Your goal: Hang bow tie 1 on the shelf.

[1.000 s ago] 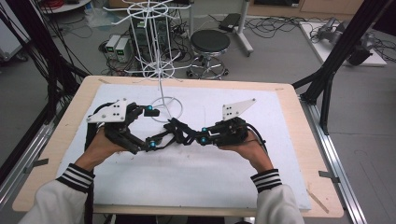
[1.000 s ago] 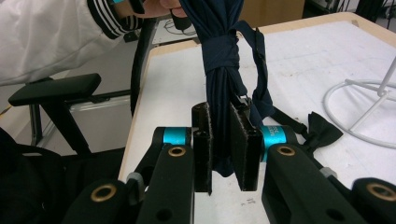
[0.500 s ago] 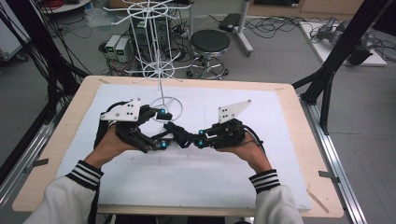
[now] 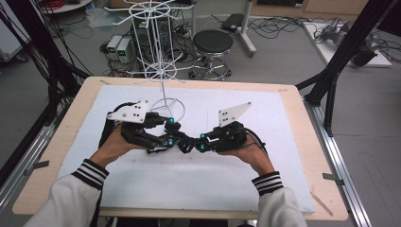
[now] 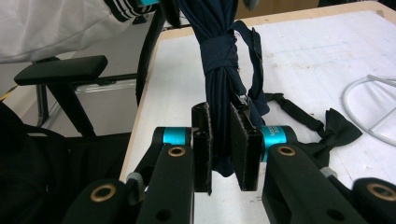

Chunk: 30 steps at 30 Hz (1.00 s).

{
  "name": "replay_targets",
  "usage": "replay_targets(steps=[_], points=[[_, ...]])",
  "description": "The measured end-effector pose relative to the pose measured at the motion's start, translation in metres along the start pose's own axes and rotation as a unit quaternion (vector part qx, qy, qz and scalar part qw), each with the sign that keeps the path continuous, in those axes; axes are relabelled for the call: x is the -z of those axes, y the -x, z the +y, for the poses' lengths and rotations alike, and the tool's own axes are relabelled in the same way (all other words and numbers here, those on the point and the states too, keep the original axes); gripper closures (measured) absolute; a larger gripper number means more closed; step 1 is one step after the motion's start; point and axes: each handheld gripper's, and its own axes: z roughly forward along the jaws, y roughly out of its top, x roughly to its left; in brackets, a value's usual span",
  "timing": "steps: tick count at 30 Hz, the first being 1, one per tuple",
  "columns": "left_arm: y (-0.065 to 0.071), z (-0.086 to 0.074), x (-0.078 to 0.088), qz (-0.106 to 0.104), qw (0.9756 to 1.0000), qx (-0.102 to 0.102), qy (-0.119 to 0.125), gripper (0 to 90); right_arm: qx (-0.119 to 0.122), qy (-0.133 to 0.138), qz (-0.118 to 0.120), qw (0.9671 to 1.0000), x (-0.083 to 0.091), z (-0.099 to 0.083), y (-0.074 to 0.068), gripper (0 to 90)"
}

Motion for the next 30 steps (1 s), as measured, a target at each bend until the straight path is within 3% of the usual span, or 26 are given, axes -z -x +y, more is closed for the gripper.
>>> replay_targets(steps=[6, 17, 18, 20, 22, 23, 25, 30], points=[[0.0026, 0.0010, 0.0006, -0.002, 1.0000, -0.003, 0.005, 79.0, -0.003, 0.002, -0.001, 1.0000, -0.0029, 0.0006, 0.0004, 80.2], [0.0035, 0.0021, 0.0027, 0.018, 0.9998, -0.001, 0.005, 82.0, -0.007, 0.011, -0.004, 0.9999, -0.0031, 0.0011, 0.0014, 77.0], [0.0035, 0.0021, 0.0028, 0.021, 0.9998, 0.000, 0.004, 82.0, -0.008, 0.014, -0.005, 0.9998, -0.0034, 0.0010, 0.0009, 66.0], [0.0031, 0.0019, 0.0038, 0.025, 0.9997, 0.000, 0.004, 82.0, -0.020, 0.027, -0.015, 0.9993, -0.0063, 0.0002, -0.0013, 25.5], [0.0026, 0.0016, 0.0054, 0.030, 0.9995, 0.004, 0.007, 82.0, -0.001, 0.009, -0.069, 0.9976, -0.0093, 0.0002, -0.0042, 4.5], [0.0025, 0.0016, 0.0060, 0.030, 0.9995, 0.004, 0.009, 82.0, 0.007, -0.004, -0.081, 0.9967, -0.0098, -0.0007, -0.0051, 0.7], [0.0029, 0.0016, 0.0070, 0.032, 0.9994, 0.003, 0.009, 82.0, 0.008, -0.003, -0.105, 0.9945, -0.0100, -0.0013, -0.0058, 0.6], [0.0021, 0.0016, 0.0091, 0.038, 0.9992, 0.006, 0.013, 82.0, -0.001, 0.016, -0.117, 0.9930, -0.0070, -0.0014, -0.0058, 0.6]])
